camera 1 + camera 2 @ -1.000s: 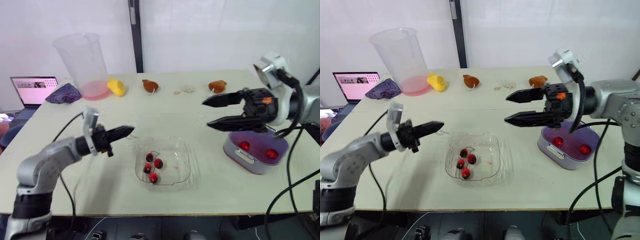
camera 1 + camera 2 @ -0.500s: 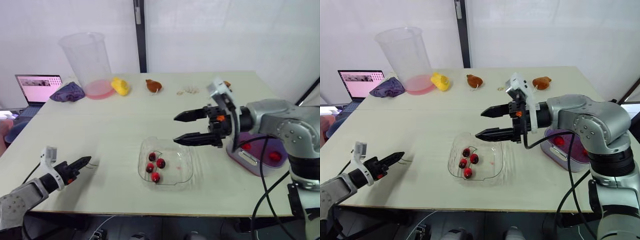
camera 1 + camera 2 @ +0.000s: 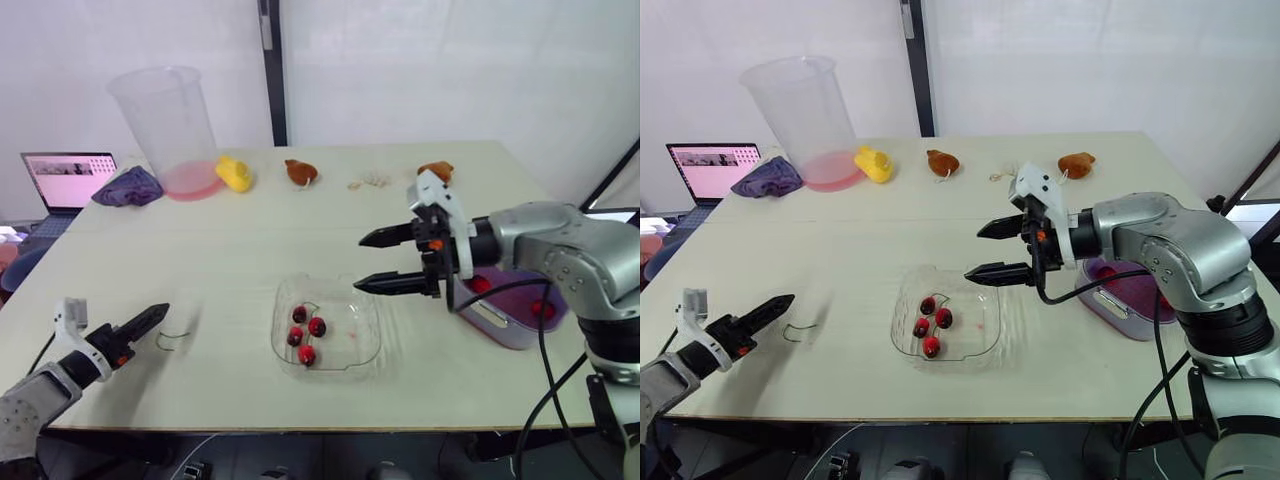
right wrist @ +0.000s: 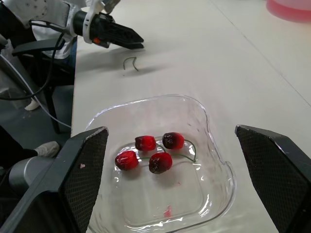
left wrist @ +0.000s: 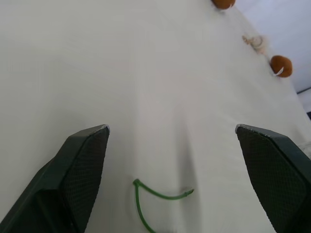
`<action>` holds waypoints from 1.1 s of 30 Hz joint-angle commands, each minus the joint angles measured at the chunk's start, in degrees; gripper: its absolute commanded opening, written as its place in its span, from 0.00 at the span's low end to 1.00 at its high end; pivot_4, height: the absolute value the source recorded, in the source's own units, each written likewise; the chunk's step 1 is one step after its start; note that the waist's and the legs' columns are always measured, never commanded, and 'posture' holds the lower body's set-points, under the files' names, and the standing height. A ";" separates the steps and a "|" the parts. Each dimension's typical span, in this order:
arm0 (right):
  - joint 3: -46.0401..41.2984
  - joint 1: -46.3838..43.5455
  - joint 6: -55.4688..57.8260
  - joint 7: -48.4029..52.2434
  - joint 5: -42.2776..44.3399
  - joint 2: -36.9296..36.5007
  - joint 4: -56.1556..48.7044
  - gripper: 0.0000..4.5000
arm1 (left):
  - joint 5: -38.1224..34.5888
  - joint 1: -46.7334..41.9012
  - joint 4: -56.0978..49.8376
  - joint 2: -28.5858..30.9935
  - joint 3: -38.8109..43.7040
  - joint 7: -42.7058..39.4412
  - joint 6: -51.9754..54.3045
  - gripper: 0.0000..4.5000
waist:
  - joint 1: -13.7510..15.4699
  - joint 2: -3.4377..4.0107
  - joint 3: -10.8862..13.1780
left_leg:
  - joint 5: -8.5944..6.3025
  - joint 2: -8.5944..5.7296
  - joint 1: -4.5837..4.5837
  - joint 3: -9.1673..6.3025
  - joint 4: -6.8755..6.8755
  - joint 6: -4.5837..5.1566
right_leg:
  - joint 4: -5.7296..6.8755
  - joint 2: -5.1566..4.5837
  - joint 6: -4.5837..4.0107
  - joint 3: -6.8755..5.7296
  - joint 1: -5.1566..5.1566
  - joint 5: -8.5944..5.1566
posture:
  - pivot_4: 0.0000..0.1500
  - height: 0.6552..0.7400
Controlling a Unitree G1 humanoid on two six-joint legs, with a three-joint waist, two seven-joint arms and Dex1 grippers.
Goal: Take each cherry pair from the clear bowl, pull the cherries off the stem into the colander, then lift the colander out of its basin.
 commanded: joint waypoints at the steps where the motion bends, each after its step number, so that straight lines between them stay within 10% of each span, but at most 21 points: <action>1: -2.88 0.58 0.40 0.10 0.69 -1.73 -2.08 1.00 | -0.08 -2.79 -6.61 1.16 1.10 -3.48 -5.77 0.99 | 0.50 -0.07 0.00 | 0.00 0.00 0.00 -0.01 0.01 0.00 | -0.01 0.00 0.00 0.00 0.01 0.00 | 1.00 1.00; 7: -1.10 0.56 0.28 -2.15 -1.81 -1.99 -4.09 1.00 | 8.74 -7.17 -13.66 9.42 -10.71 -13.13 -12.31 0.99 | 0.69 -0.09 0.01 | 0.00 -0.02 -0.01 0.03 0.01 0.00 | -0.03 0.00 -0.01 0.00 0.02 0.00 | 1.00 1.00; 15: 5.19 1.36 -0.47 -5.44 -6.22 1.11 -7.54 1.00 | 3.22 -10.02 -24.48 17.56 -17.04 -28.50 -8.76 0.99 | -0.65 -0.08 0.02 | -0.01 0.01 -0.02 0.03 -0.09 0.01 | -0.05 0.00 -0.01 0.00 -0.04 0.00 | 1.00 1.00; 30: 27.54 -1.26 -4.74 -8.36 -23.31 11.10 -1.44 1.00 | 16.10 -15.11 -25.12 21.77 -25.18 -32.38 -16.69 0.99 | -0.75 -0.09 0.03 | -0.01 0.00 -0.03 0.02 -0.10 0.01 | -0.06 0.05 -0.01 -0.01 -0.06 0.00 | 1.00 1.00; 33: 29.56 -1.89 -5.71 -8.37 -26.18 13.24 1.51 0.81 | 17.42 -14.12 -24.99 22.03 -25.28 -32.47 -17.01 1.00 | -0.83 -0.08 0.03 | -0.01 0.00 -0.04 0.01 -0.11 0.01 | -0.04 0.05 -0.01 -0.01 -0.09 0.00 | 1.00 1.00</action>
